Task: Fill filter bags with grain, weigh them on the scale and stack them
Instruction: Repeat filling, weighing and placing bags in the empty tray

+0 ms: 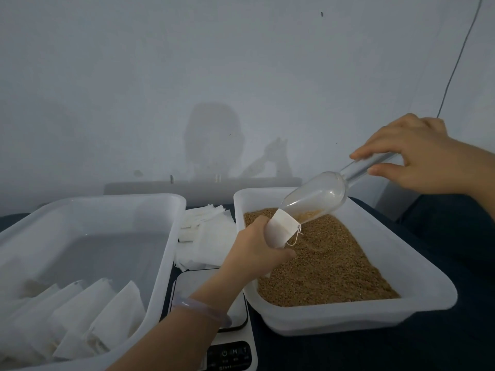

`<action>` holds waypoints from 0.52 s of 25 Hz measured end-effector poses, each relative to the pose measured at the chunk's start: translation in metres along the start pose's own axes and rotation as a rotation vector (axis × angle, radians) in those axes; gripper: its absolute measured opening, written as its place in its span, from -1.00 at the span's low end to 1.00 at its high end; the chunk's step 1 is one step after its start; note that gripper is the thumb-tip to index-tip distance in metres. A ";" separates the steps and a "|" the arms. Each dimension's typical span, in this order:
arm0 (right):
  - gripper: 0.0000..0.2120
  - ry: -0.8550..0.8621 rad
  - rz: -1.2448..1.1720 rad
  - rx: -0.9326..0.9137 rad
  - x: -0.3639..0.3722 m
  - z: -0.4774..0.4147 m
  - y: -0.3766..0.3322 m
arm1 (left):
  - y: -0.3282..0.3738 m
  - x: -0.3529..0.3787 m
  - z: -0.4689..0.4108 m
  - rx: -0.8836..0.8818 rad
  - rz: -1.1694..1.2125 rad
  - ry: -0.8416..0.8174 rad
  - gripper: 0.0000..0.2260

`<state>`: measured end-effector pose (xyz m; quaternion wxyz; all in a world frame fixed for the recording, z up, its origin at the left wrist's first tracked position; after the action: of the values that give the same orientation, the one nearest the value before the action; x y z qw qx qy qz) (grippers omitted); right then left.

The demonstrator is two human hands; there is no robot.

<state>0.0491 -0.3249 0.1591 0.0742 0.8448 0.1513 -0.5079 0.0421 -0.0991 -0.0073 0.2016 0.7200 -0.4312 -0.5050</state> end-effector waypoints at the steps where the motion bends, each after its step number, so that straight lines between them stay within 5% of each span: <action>1: -0.73 0.011 -0.003 -0.006 0.000 0.000 0.001 | -0.001 0.001 0.001 0.004 -0.002 0.010 -0.56; 8: -0.70 0.044 -0.128 -0.042 0.006 -0.002 0.015 | -0.003 0.002 0.006 0.011 0.127 0.129 -0.66; 13: -0.79 -0.158 -0.079 0.222 0.058 0.004 0.046 | -0.005 -0.001 0.011 -0.007 0.287 0.284 -0.75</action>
<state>0.0869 -0.3592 0.1049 -0.0280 0.7985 0.1211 -0.5890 0.0338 -0.0940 -0.0151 0.3329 0.7144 -0.4948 -0.3661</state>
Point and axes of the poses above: each hand's wrist, its own z-axis away from the middle knuckle, its own x-axis out of the palm, y = z × x, the point moved 3 cm from there along -z, towards the middle knuckle, and after that the axes turned 14 degrees about x, right-handed, at the moved point
